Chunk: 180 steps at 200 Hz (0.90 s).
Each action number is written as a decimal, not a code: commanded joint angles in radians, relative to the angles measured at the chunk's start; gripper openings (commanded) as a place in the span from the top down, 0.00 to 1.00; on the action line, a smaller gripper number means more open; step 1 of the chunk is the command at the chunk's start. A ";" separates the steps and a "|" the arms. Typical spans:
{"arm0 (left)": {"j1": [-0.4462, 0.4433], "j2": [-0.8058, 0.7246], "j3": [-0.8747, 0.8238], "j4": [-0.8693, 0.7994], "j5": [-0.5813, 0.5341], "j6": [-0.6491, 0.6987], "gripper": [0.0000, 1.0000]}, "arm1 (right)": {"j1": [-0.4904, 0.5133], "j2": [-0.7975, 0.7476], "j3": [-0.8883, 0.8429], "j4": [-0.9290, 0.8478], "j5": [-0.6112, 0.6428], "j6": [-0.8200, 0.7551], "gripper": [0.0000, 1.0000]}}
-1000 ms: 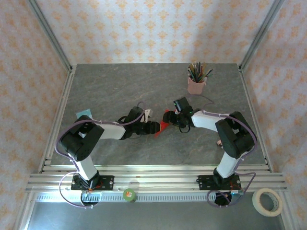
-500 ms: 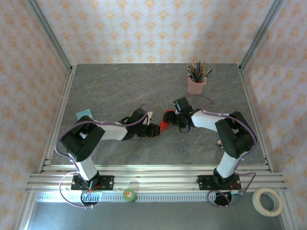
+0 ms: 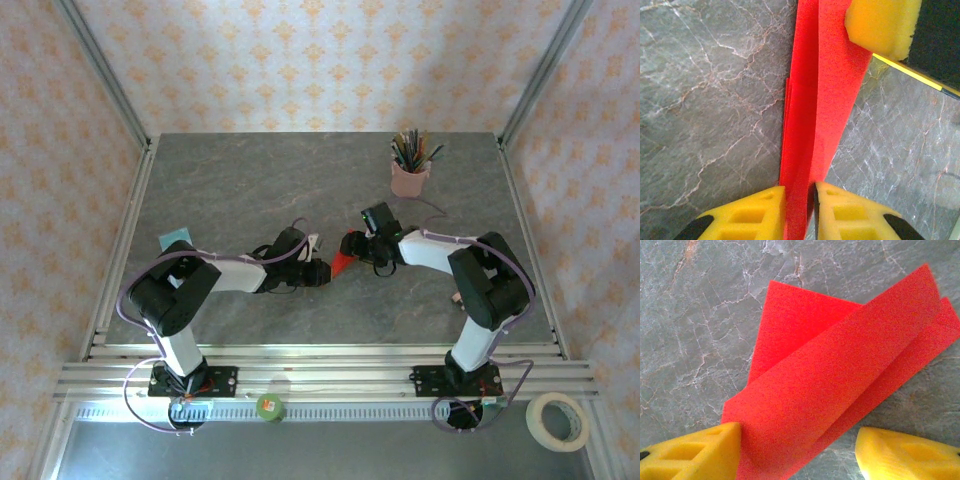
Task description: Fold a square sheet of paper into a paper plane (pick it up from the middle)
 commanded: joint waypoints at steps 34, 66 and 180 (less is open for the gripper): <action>0.004 0.034 0.013 -0.038 -0.043 0.041 0.80 | 0.008 0.143 -0.035 0.016 0.061 0.012 0.36; 0.004 0.034 0.016 -0.044 -0.050 0.044 0.81 | 0.008 0.144 -0.033 0.010 0.076 0.017 0.38; 0.007 0.041 0.026 -0.060 -0.056 0.051 0.84 | 0.008 -0.122 -0.088 0.081 0.037 0.054 0.41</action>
